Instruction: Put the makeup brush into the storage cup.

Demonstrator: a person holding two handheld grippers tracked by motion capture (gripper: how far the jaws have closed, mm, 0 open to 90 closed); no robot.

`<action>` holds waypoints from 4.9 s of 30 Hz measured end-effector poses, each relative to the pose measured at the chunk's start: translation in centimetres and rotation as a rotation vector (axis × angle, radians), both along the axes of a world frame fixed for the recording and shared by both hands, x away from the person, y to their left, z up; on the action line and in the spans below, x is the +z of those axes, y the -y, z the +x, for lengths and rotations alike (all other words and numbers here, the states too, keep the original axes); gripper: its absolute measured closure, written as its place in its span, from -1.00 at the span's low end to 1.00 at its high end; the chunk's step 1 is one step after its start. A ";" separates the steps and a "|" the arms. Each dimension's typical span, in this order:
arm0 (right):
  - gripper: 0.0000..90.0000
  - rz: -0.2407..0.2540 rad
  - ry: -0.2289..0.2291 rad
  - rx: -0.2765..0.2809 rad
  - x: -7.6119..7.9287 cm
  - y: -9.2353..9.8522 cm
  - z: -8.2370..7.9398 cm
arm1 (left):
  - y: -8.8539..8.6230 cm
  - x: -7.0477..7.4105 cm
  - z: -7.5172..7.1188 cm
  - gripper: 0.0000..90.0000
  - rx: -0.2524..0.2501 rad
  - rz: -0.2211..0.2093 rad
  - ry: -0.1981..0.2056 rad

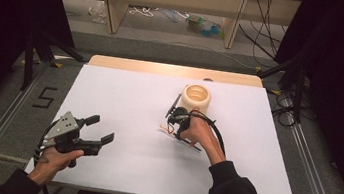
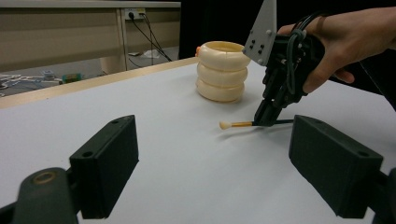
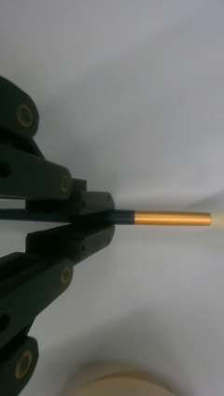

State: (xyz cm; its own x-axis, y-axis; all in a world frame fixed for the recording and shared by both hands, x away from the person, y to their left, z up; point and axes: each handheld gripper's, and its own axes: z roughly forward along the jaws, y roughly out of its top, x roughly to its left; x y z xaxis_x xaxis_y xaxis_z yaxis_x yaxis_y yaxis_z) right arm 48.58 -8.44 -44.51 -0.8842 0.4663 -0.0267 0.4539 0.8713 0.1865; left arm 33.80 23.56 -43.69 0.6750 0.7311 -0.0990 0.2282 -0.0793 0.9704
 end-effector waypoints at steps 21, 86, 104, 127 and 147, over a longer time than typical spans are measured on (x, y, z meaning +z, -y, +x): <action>0.85 0.181 0.148 -0.015 4.5 2.0 -0.2 | 0.0 0.0 0.0 -0.66 -0.003 0.003 0.000; 0.85 0.725 0.585 -0.275 9.8 8.9 2.1 | 0.0 -0.1 0.1 -0.66 0.000 0.009 0.001; 0.85 0.744 0.605 -0.294 9.4 8.7 3.8 | 0.0 -0.1 0.1 -0.66 0.007 -0.009 -0.014; 0.85 0.742 0.629 -0.307 9.3 8.2 4.9 | -0.1 -0.1 0.1 -0.66 0.003 0.005 -0.006; 0.85 0.731 0.659 -0.328 8.4 8.1 5.9 | -0.1 -0.1 0.1 -0.66 0.003 0.005 -0.005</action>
State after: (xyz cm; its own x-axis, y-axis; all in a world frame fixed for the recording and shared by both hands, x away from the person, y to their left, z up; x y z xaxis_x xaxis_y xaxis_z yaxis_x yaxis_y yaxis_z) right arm 54.45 -16.57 -36.11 -0.6238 0.7782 -0.0726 0.2647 0.2977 0.9172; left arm 33.95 23.65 -43.80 0.6726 0.7334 -0.0982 0.2331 -0.0840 0.9688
